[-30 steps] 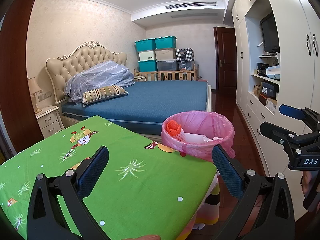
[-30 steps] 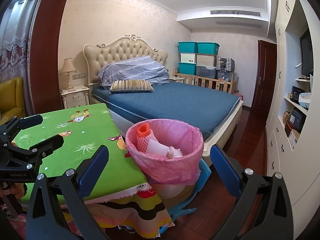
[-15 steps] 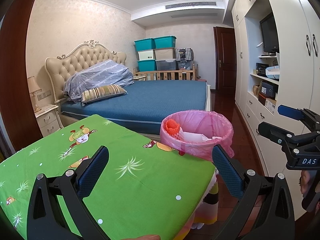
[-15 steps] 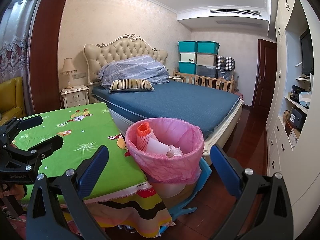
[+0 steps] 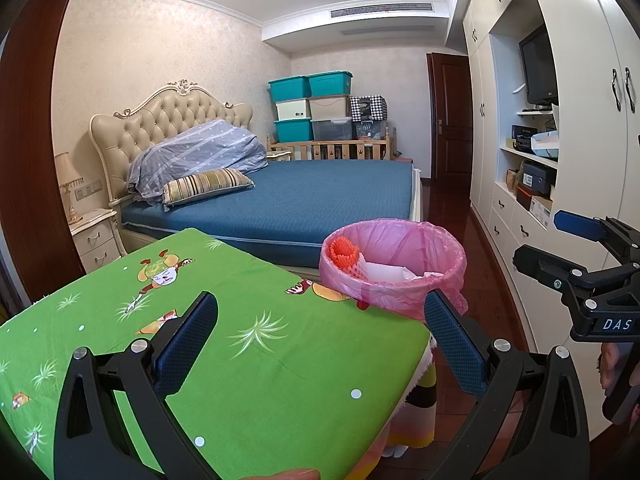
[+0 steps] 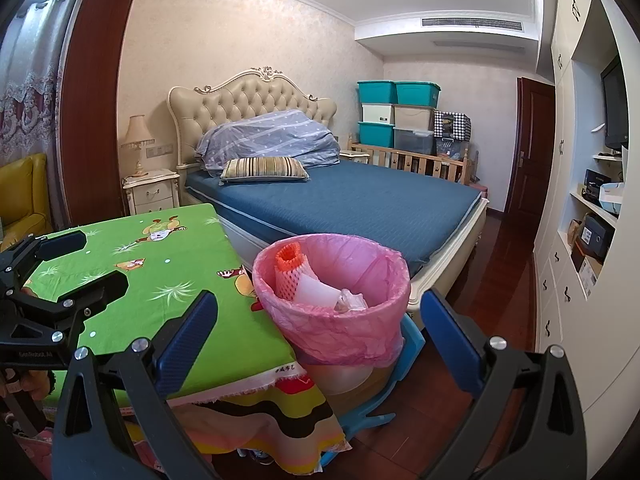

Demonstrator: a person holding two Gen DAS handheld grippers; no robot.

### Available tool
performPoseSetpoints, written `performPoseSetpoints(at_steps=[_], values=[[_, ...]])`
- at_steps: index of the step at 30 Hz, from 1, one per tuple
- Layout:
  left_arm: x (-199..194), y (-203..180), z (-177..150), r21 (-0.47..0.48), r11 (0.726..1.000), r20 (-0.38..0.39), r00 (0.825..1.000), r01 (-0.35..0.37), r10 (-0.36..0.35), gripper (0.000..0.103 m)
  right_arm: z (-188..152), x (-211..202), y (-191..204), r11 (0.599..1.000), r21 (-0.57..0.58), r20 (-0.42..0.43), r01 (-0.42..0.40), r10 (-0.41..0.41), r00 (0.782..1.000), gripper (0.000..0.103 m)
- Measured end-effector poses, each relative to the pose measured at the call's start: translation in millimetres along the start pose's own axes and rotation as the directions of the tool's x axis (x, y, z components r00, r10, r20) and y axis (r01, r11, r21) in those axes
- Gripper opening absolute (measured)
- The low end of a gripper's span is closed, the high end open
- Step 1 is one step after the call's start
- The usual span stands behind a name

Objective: Collect trash

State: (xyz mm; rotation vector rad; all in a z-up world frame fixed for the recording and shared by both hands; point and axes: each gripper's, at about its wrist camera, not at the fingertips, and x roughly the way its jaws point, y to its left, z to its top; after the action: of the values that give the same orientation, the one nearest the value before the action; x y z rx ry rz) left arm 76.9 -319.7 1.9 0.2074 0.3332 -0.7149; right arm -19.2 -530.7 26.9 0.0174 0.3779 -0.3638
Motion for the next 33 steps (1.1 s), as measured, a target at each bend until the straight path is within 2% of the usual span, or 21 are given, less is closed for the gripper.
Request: performPoseSetpoints(at_steps=[33], values=[[-3, -10, 3, -0.009, 1.000, -0.009, 1.000, 0.018, -0.018, 0.097, 0, 1, 0, 1.000, 0.002, 0.000, 0.000, 0.000, 1.000, 0.098]])
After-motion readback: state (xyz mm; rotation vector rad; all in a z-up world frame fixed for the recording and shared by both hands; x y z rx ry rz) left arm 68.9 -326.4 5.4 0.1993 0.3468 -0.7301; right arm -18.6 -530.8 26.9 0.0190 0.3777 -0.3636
